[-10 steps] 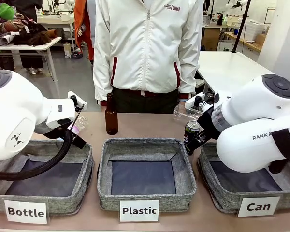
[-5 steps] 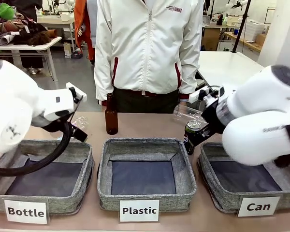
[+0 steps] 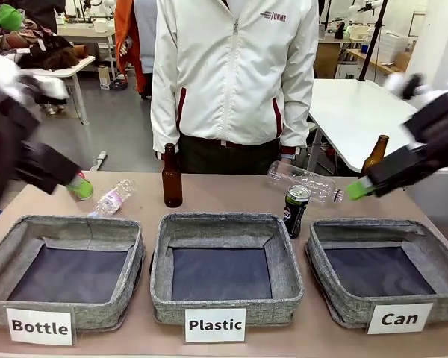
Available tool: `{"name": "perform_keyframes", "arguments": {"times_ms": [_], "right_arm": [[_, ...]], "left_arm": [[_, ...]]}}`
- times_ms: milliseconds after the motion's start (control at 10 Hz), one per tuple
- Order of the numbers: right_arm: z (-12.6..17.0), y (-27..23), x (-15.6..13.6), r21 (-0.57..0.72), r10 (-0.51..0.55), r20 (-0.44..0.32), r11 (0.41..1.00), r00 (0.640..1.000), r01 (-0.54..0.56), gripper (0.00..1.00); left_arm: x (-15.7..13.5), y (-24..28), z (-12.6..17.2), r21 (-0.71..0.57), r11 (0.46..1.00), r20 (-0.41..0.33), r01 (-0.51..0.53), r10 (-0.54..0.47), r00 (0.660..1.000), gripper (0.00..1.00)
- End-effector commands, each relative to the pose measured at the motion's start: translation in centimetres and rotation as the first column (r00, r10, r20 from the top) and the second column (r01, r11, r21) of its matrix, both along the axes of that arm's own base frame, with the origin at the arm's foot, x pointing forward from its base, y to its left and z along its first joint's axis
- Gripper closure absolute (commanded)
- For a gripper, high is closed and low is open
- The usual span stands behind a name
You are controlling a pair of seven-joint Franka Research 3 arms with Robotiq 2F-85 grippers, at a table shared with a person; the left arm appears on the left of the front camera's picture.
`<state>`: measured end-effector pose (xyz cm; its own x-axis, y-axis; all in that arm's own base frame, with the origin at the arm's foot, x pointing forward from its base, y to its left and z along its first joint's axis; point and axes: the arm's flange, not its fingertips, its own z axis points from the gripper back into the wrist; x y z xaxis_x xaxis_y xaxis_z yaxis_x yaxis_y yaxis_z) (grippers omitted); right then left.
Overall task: Sort the can waste into the basket.
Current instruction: Pick up the can waste from the table and place it in the right Fabric basket.
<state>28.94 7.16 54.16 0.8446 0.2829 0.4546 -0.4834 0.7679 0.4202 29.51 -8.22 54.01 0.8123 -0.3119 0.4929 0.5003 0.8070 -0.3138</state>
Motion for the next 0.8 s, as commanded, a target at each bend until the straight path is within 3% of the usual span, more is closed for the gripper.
{"name": "perform_keyframes", "arguments": {"times_ms": [0, 300, 700], "right_arm": [[-0.1, -6.7, -1.6, 0.172, -0.127, -0.048, 0.976, 0.991, 0.134, 0.00], [-2.5, -15.2, -2.7, 0.351, -0.218, -0.119, 0.903, 0.969, 0.246, 0.00], [-6.3, -21.2, -3.3, 0.512, -0.283, -0.205, 0.785, 0.937, 0.349, 0.00]], "left_arm": [[-3.0, 8.1, -0.3, -0.162, 0.986, -0.022, -0.050, 0.047, 0.999, 0.00], [-5.4, 16.4, -2.6, -0.386, 0.906, -0.021, -0.175, 0.181, 0.983, 0.00], [-6.0, 24.5, -6.8, -0.574, 0.746, -0.122, -0.338, 0.331, 0.936, 0.00]]}}
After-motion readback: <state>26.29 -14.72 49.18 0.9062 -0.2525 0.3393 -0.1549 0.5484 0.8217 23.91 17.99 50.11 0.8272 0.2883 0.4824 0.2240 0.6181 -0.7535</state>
